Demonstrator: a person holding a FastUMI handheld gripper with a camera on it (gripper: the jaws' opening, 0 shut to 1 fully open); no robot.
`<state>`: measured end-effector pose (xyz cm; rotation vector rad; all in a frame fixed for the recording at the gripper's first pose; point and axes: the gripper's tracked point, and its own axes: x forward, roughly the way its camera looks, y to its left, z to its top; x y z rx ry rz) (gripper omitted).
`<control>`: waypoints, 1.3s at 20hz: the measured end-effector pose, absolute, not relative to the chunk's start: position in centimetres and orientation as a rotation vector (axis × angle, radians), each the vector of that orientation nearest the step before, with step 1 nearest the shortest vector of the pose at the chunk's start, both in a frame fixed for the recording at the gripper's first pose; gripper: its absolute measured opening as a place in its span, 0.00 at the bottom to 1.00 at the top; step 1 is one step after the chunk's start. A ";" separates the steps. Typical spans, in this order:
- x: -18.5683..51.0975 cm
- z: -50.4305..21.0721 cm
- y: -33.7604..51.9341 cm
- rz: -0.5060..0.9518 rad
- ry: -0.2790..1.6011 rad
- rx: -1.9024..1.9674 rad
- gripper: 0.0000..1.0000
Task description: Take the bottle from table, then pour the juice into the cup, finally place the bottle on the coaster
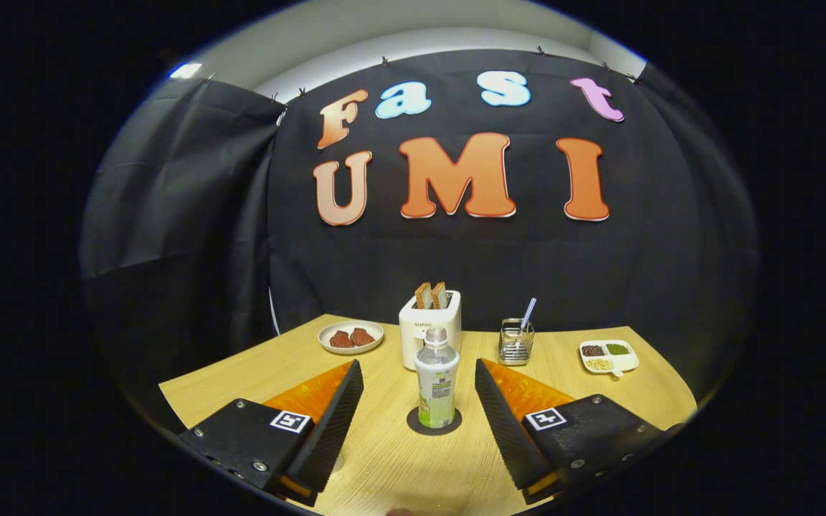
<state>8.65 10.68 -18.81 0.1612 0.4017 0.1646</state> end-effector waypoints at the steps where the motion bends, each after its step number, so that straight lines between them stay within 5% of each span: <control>1: 8.0 -17.3 10.0 0.148 0.371 0.146 0.94; 12: -2.6 -5.1 4.6 -0.001 0.133 -0.031 0.97; 26: -8.7 -3.4 1.2 -0.095 0.029 0.024 0.97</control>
